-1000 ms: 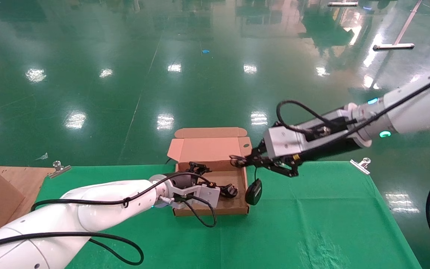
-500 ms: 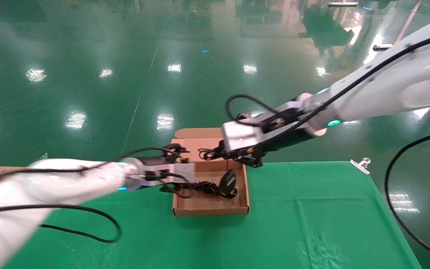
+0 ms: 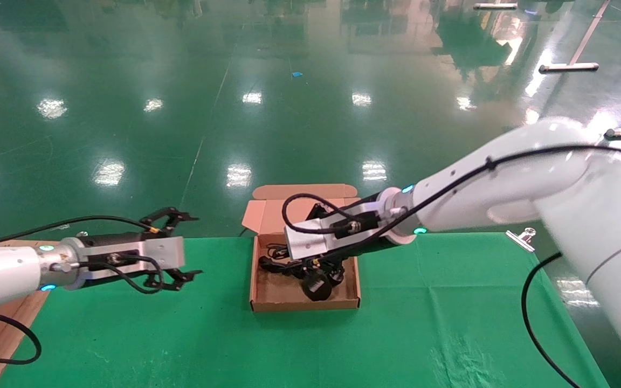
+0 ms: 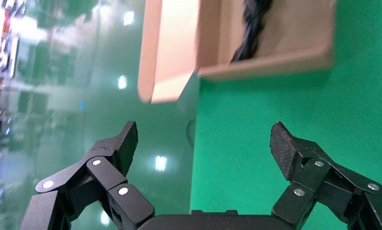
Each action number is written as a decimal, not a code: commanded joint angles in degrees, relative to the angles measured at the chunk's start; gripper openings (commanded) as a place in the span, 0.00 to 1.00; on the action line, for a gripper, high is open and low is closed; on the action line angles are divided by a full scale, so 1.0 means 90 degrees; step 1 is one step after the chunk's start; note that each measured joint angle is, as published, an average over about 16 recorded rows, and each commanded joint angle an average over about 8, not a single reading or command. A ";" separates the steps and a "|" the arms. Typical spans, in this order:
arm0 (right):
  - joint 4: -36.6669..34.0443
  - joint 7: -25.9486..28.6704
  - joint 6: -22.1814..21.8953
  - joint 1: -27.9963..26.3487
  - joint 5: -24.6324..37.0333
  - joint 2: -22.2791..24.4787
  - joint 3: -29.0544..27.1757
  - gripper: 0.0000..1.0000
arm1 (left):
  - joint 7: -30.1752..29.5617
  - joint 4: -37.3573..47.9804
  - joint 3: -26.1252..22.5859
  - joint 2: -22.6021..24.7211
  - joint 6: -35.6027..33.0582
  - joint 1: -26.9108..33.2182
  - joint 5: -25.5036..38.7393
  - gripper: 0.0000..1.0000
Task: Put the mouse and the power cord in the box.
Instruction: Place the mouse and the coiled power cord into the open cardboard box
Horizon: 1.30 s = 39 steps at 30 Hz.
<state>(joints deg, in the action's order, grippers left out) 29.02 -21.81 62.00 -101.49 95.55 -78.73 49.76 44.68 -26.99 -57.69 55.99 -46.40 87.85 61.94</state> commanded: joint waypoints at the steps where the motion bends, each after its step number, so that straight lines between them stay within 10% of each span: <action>1: 0.0115 0.0090 -0.0351 0.0127 -0.0085 0.0003 0.0264 0.36 | 0.0191 0.0195 0.0060 -0.0032 0.0008 -0.0018 -0.0051 1.00; 7: 0.0199 0.0250 -0.1107 0.0299 -0.0152 -0.0007 0.0665 1.00 | 0.0444 0.0450 0.0169 -0.0041 0.0007 -0.0053 -0.0181 1.00; 27: 0.0229 0.0231 -0.0895 0.0299 -0.0216 0.0057 0.0521 1.00 | 0.0316 0.0339 0.0184 -0.0021 -0.0007 -0.0086 -0.0151 1.00; 39: 0.1068 0.0833 -0.0264 0.1035 -0.1235 0.0910 -0.0237 1.00 | -0.0838 -0.0643 0.0976 -0.0434 -0.0783 -0.0591 -0.0522 1.00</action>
<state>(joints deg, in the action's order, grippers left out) 38.62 -14.32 59.61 -92.19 84.45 -70.56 47.64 37.16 -32.76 -48.92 52.09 -53.43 82.54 57.25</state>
